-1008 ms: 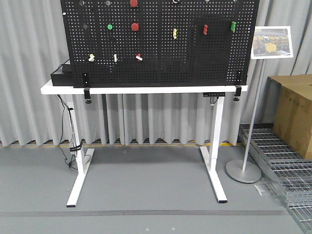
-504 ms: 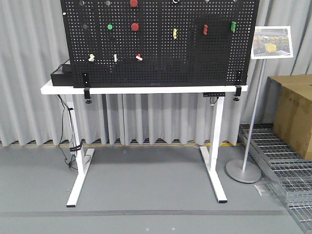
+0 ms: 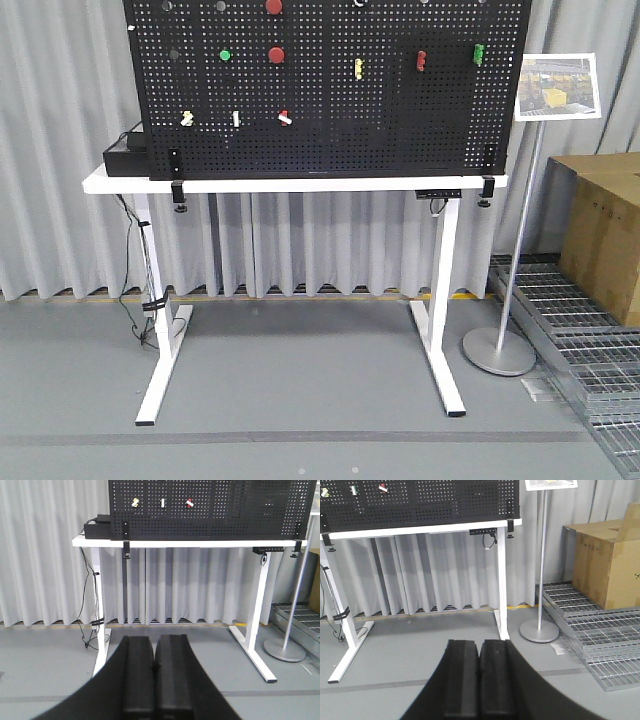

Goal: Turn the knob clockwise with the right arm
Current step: 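Drive the base forward toward the black pegboard table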

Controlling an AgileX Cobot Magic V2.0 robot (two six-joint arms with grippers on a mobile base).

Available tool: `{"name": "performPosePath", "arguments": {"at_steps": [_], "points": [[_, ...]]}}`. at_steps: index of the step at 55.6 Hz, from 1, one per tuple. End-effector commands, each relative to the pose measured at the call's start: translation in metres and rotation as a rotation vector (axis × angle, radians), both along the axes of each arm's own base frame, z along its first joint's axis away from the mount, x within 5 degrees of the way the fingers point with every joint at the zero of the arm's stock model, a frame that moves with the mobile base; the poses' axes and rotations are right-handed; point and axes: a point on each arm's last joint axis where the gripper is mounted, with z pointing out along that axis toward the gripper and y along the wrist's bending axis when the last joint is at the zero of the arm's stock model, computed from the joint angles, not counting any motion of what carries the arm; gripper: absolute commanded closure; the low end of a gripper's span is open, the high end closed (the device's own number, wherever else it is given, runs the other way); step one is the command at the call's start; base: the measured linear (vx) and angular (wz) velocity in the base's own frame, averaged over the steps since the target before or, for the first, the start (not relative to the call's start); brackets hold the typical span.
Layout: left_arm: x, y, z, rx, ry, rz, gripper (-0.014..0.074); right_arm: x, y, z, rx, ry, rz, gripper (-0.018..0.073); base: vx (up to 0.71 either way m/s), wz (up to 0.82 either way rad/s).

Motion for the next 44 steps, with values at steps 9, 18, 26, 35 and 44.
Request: {"name": "performPosePath", "arguments": {"at_steps": [9, 18, 26, 35, 44], "points": [[-0.0007, 0.0007, 0.0009, -0.007, -0.071, 0.008, 0.0603, -0.001, -0.0002, 0.0071, -0.016, -0.101, -0.004, 0.0568, 0.02, 0.0], [-0.0007, 0.0007, 0.0009, -0.007, -0.071, 0.008, 0.0603, -0.001, -0.0002, 0.0071, -0.016, -0.101, -0.004, 0.0568, 0.06, 0.01], [-0.0007, 0.0007, 0.0008, -0.007, -0.07, 0.008, 0.0603, -0.001, -0.0002, 0.0071, -0.016, -0.101, -0.004, 0.0568, 0.09, 0.03], [-0.0007, 0.0007, 0.0008, -0.007, -0.07, 0.008, 0.0603, -0.001, -0.0002, 0.0071, -0.016, -0.101, -0.004, 0.0568, 0.14, 0.03], [-0.0007, 0.0007, 0.0008, -0.007, -0.07, 0.008, 0.0603, -0.001, -0.0002, 0.0071, -0.016, -0.101, -0.004, 0.0568, 0.19, 0.04]]}}
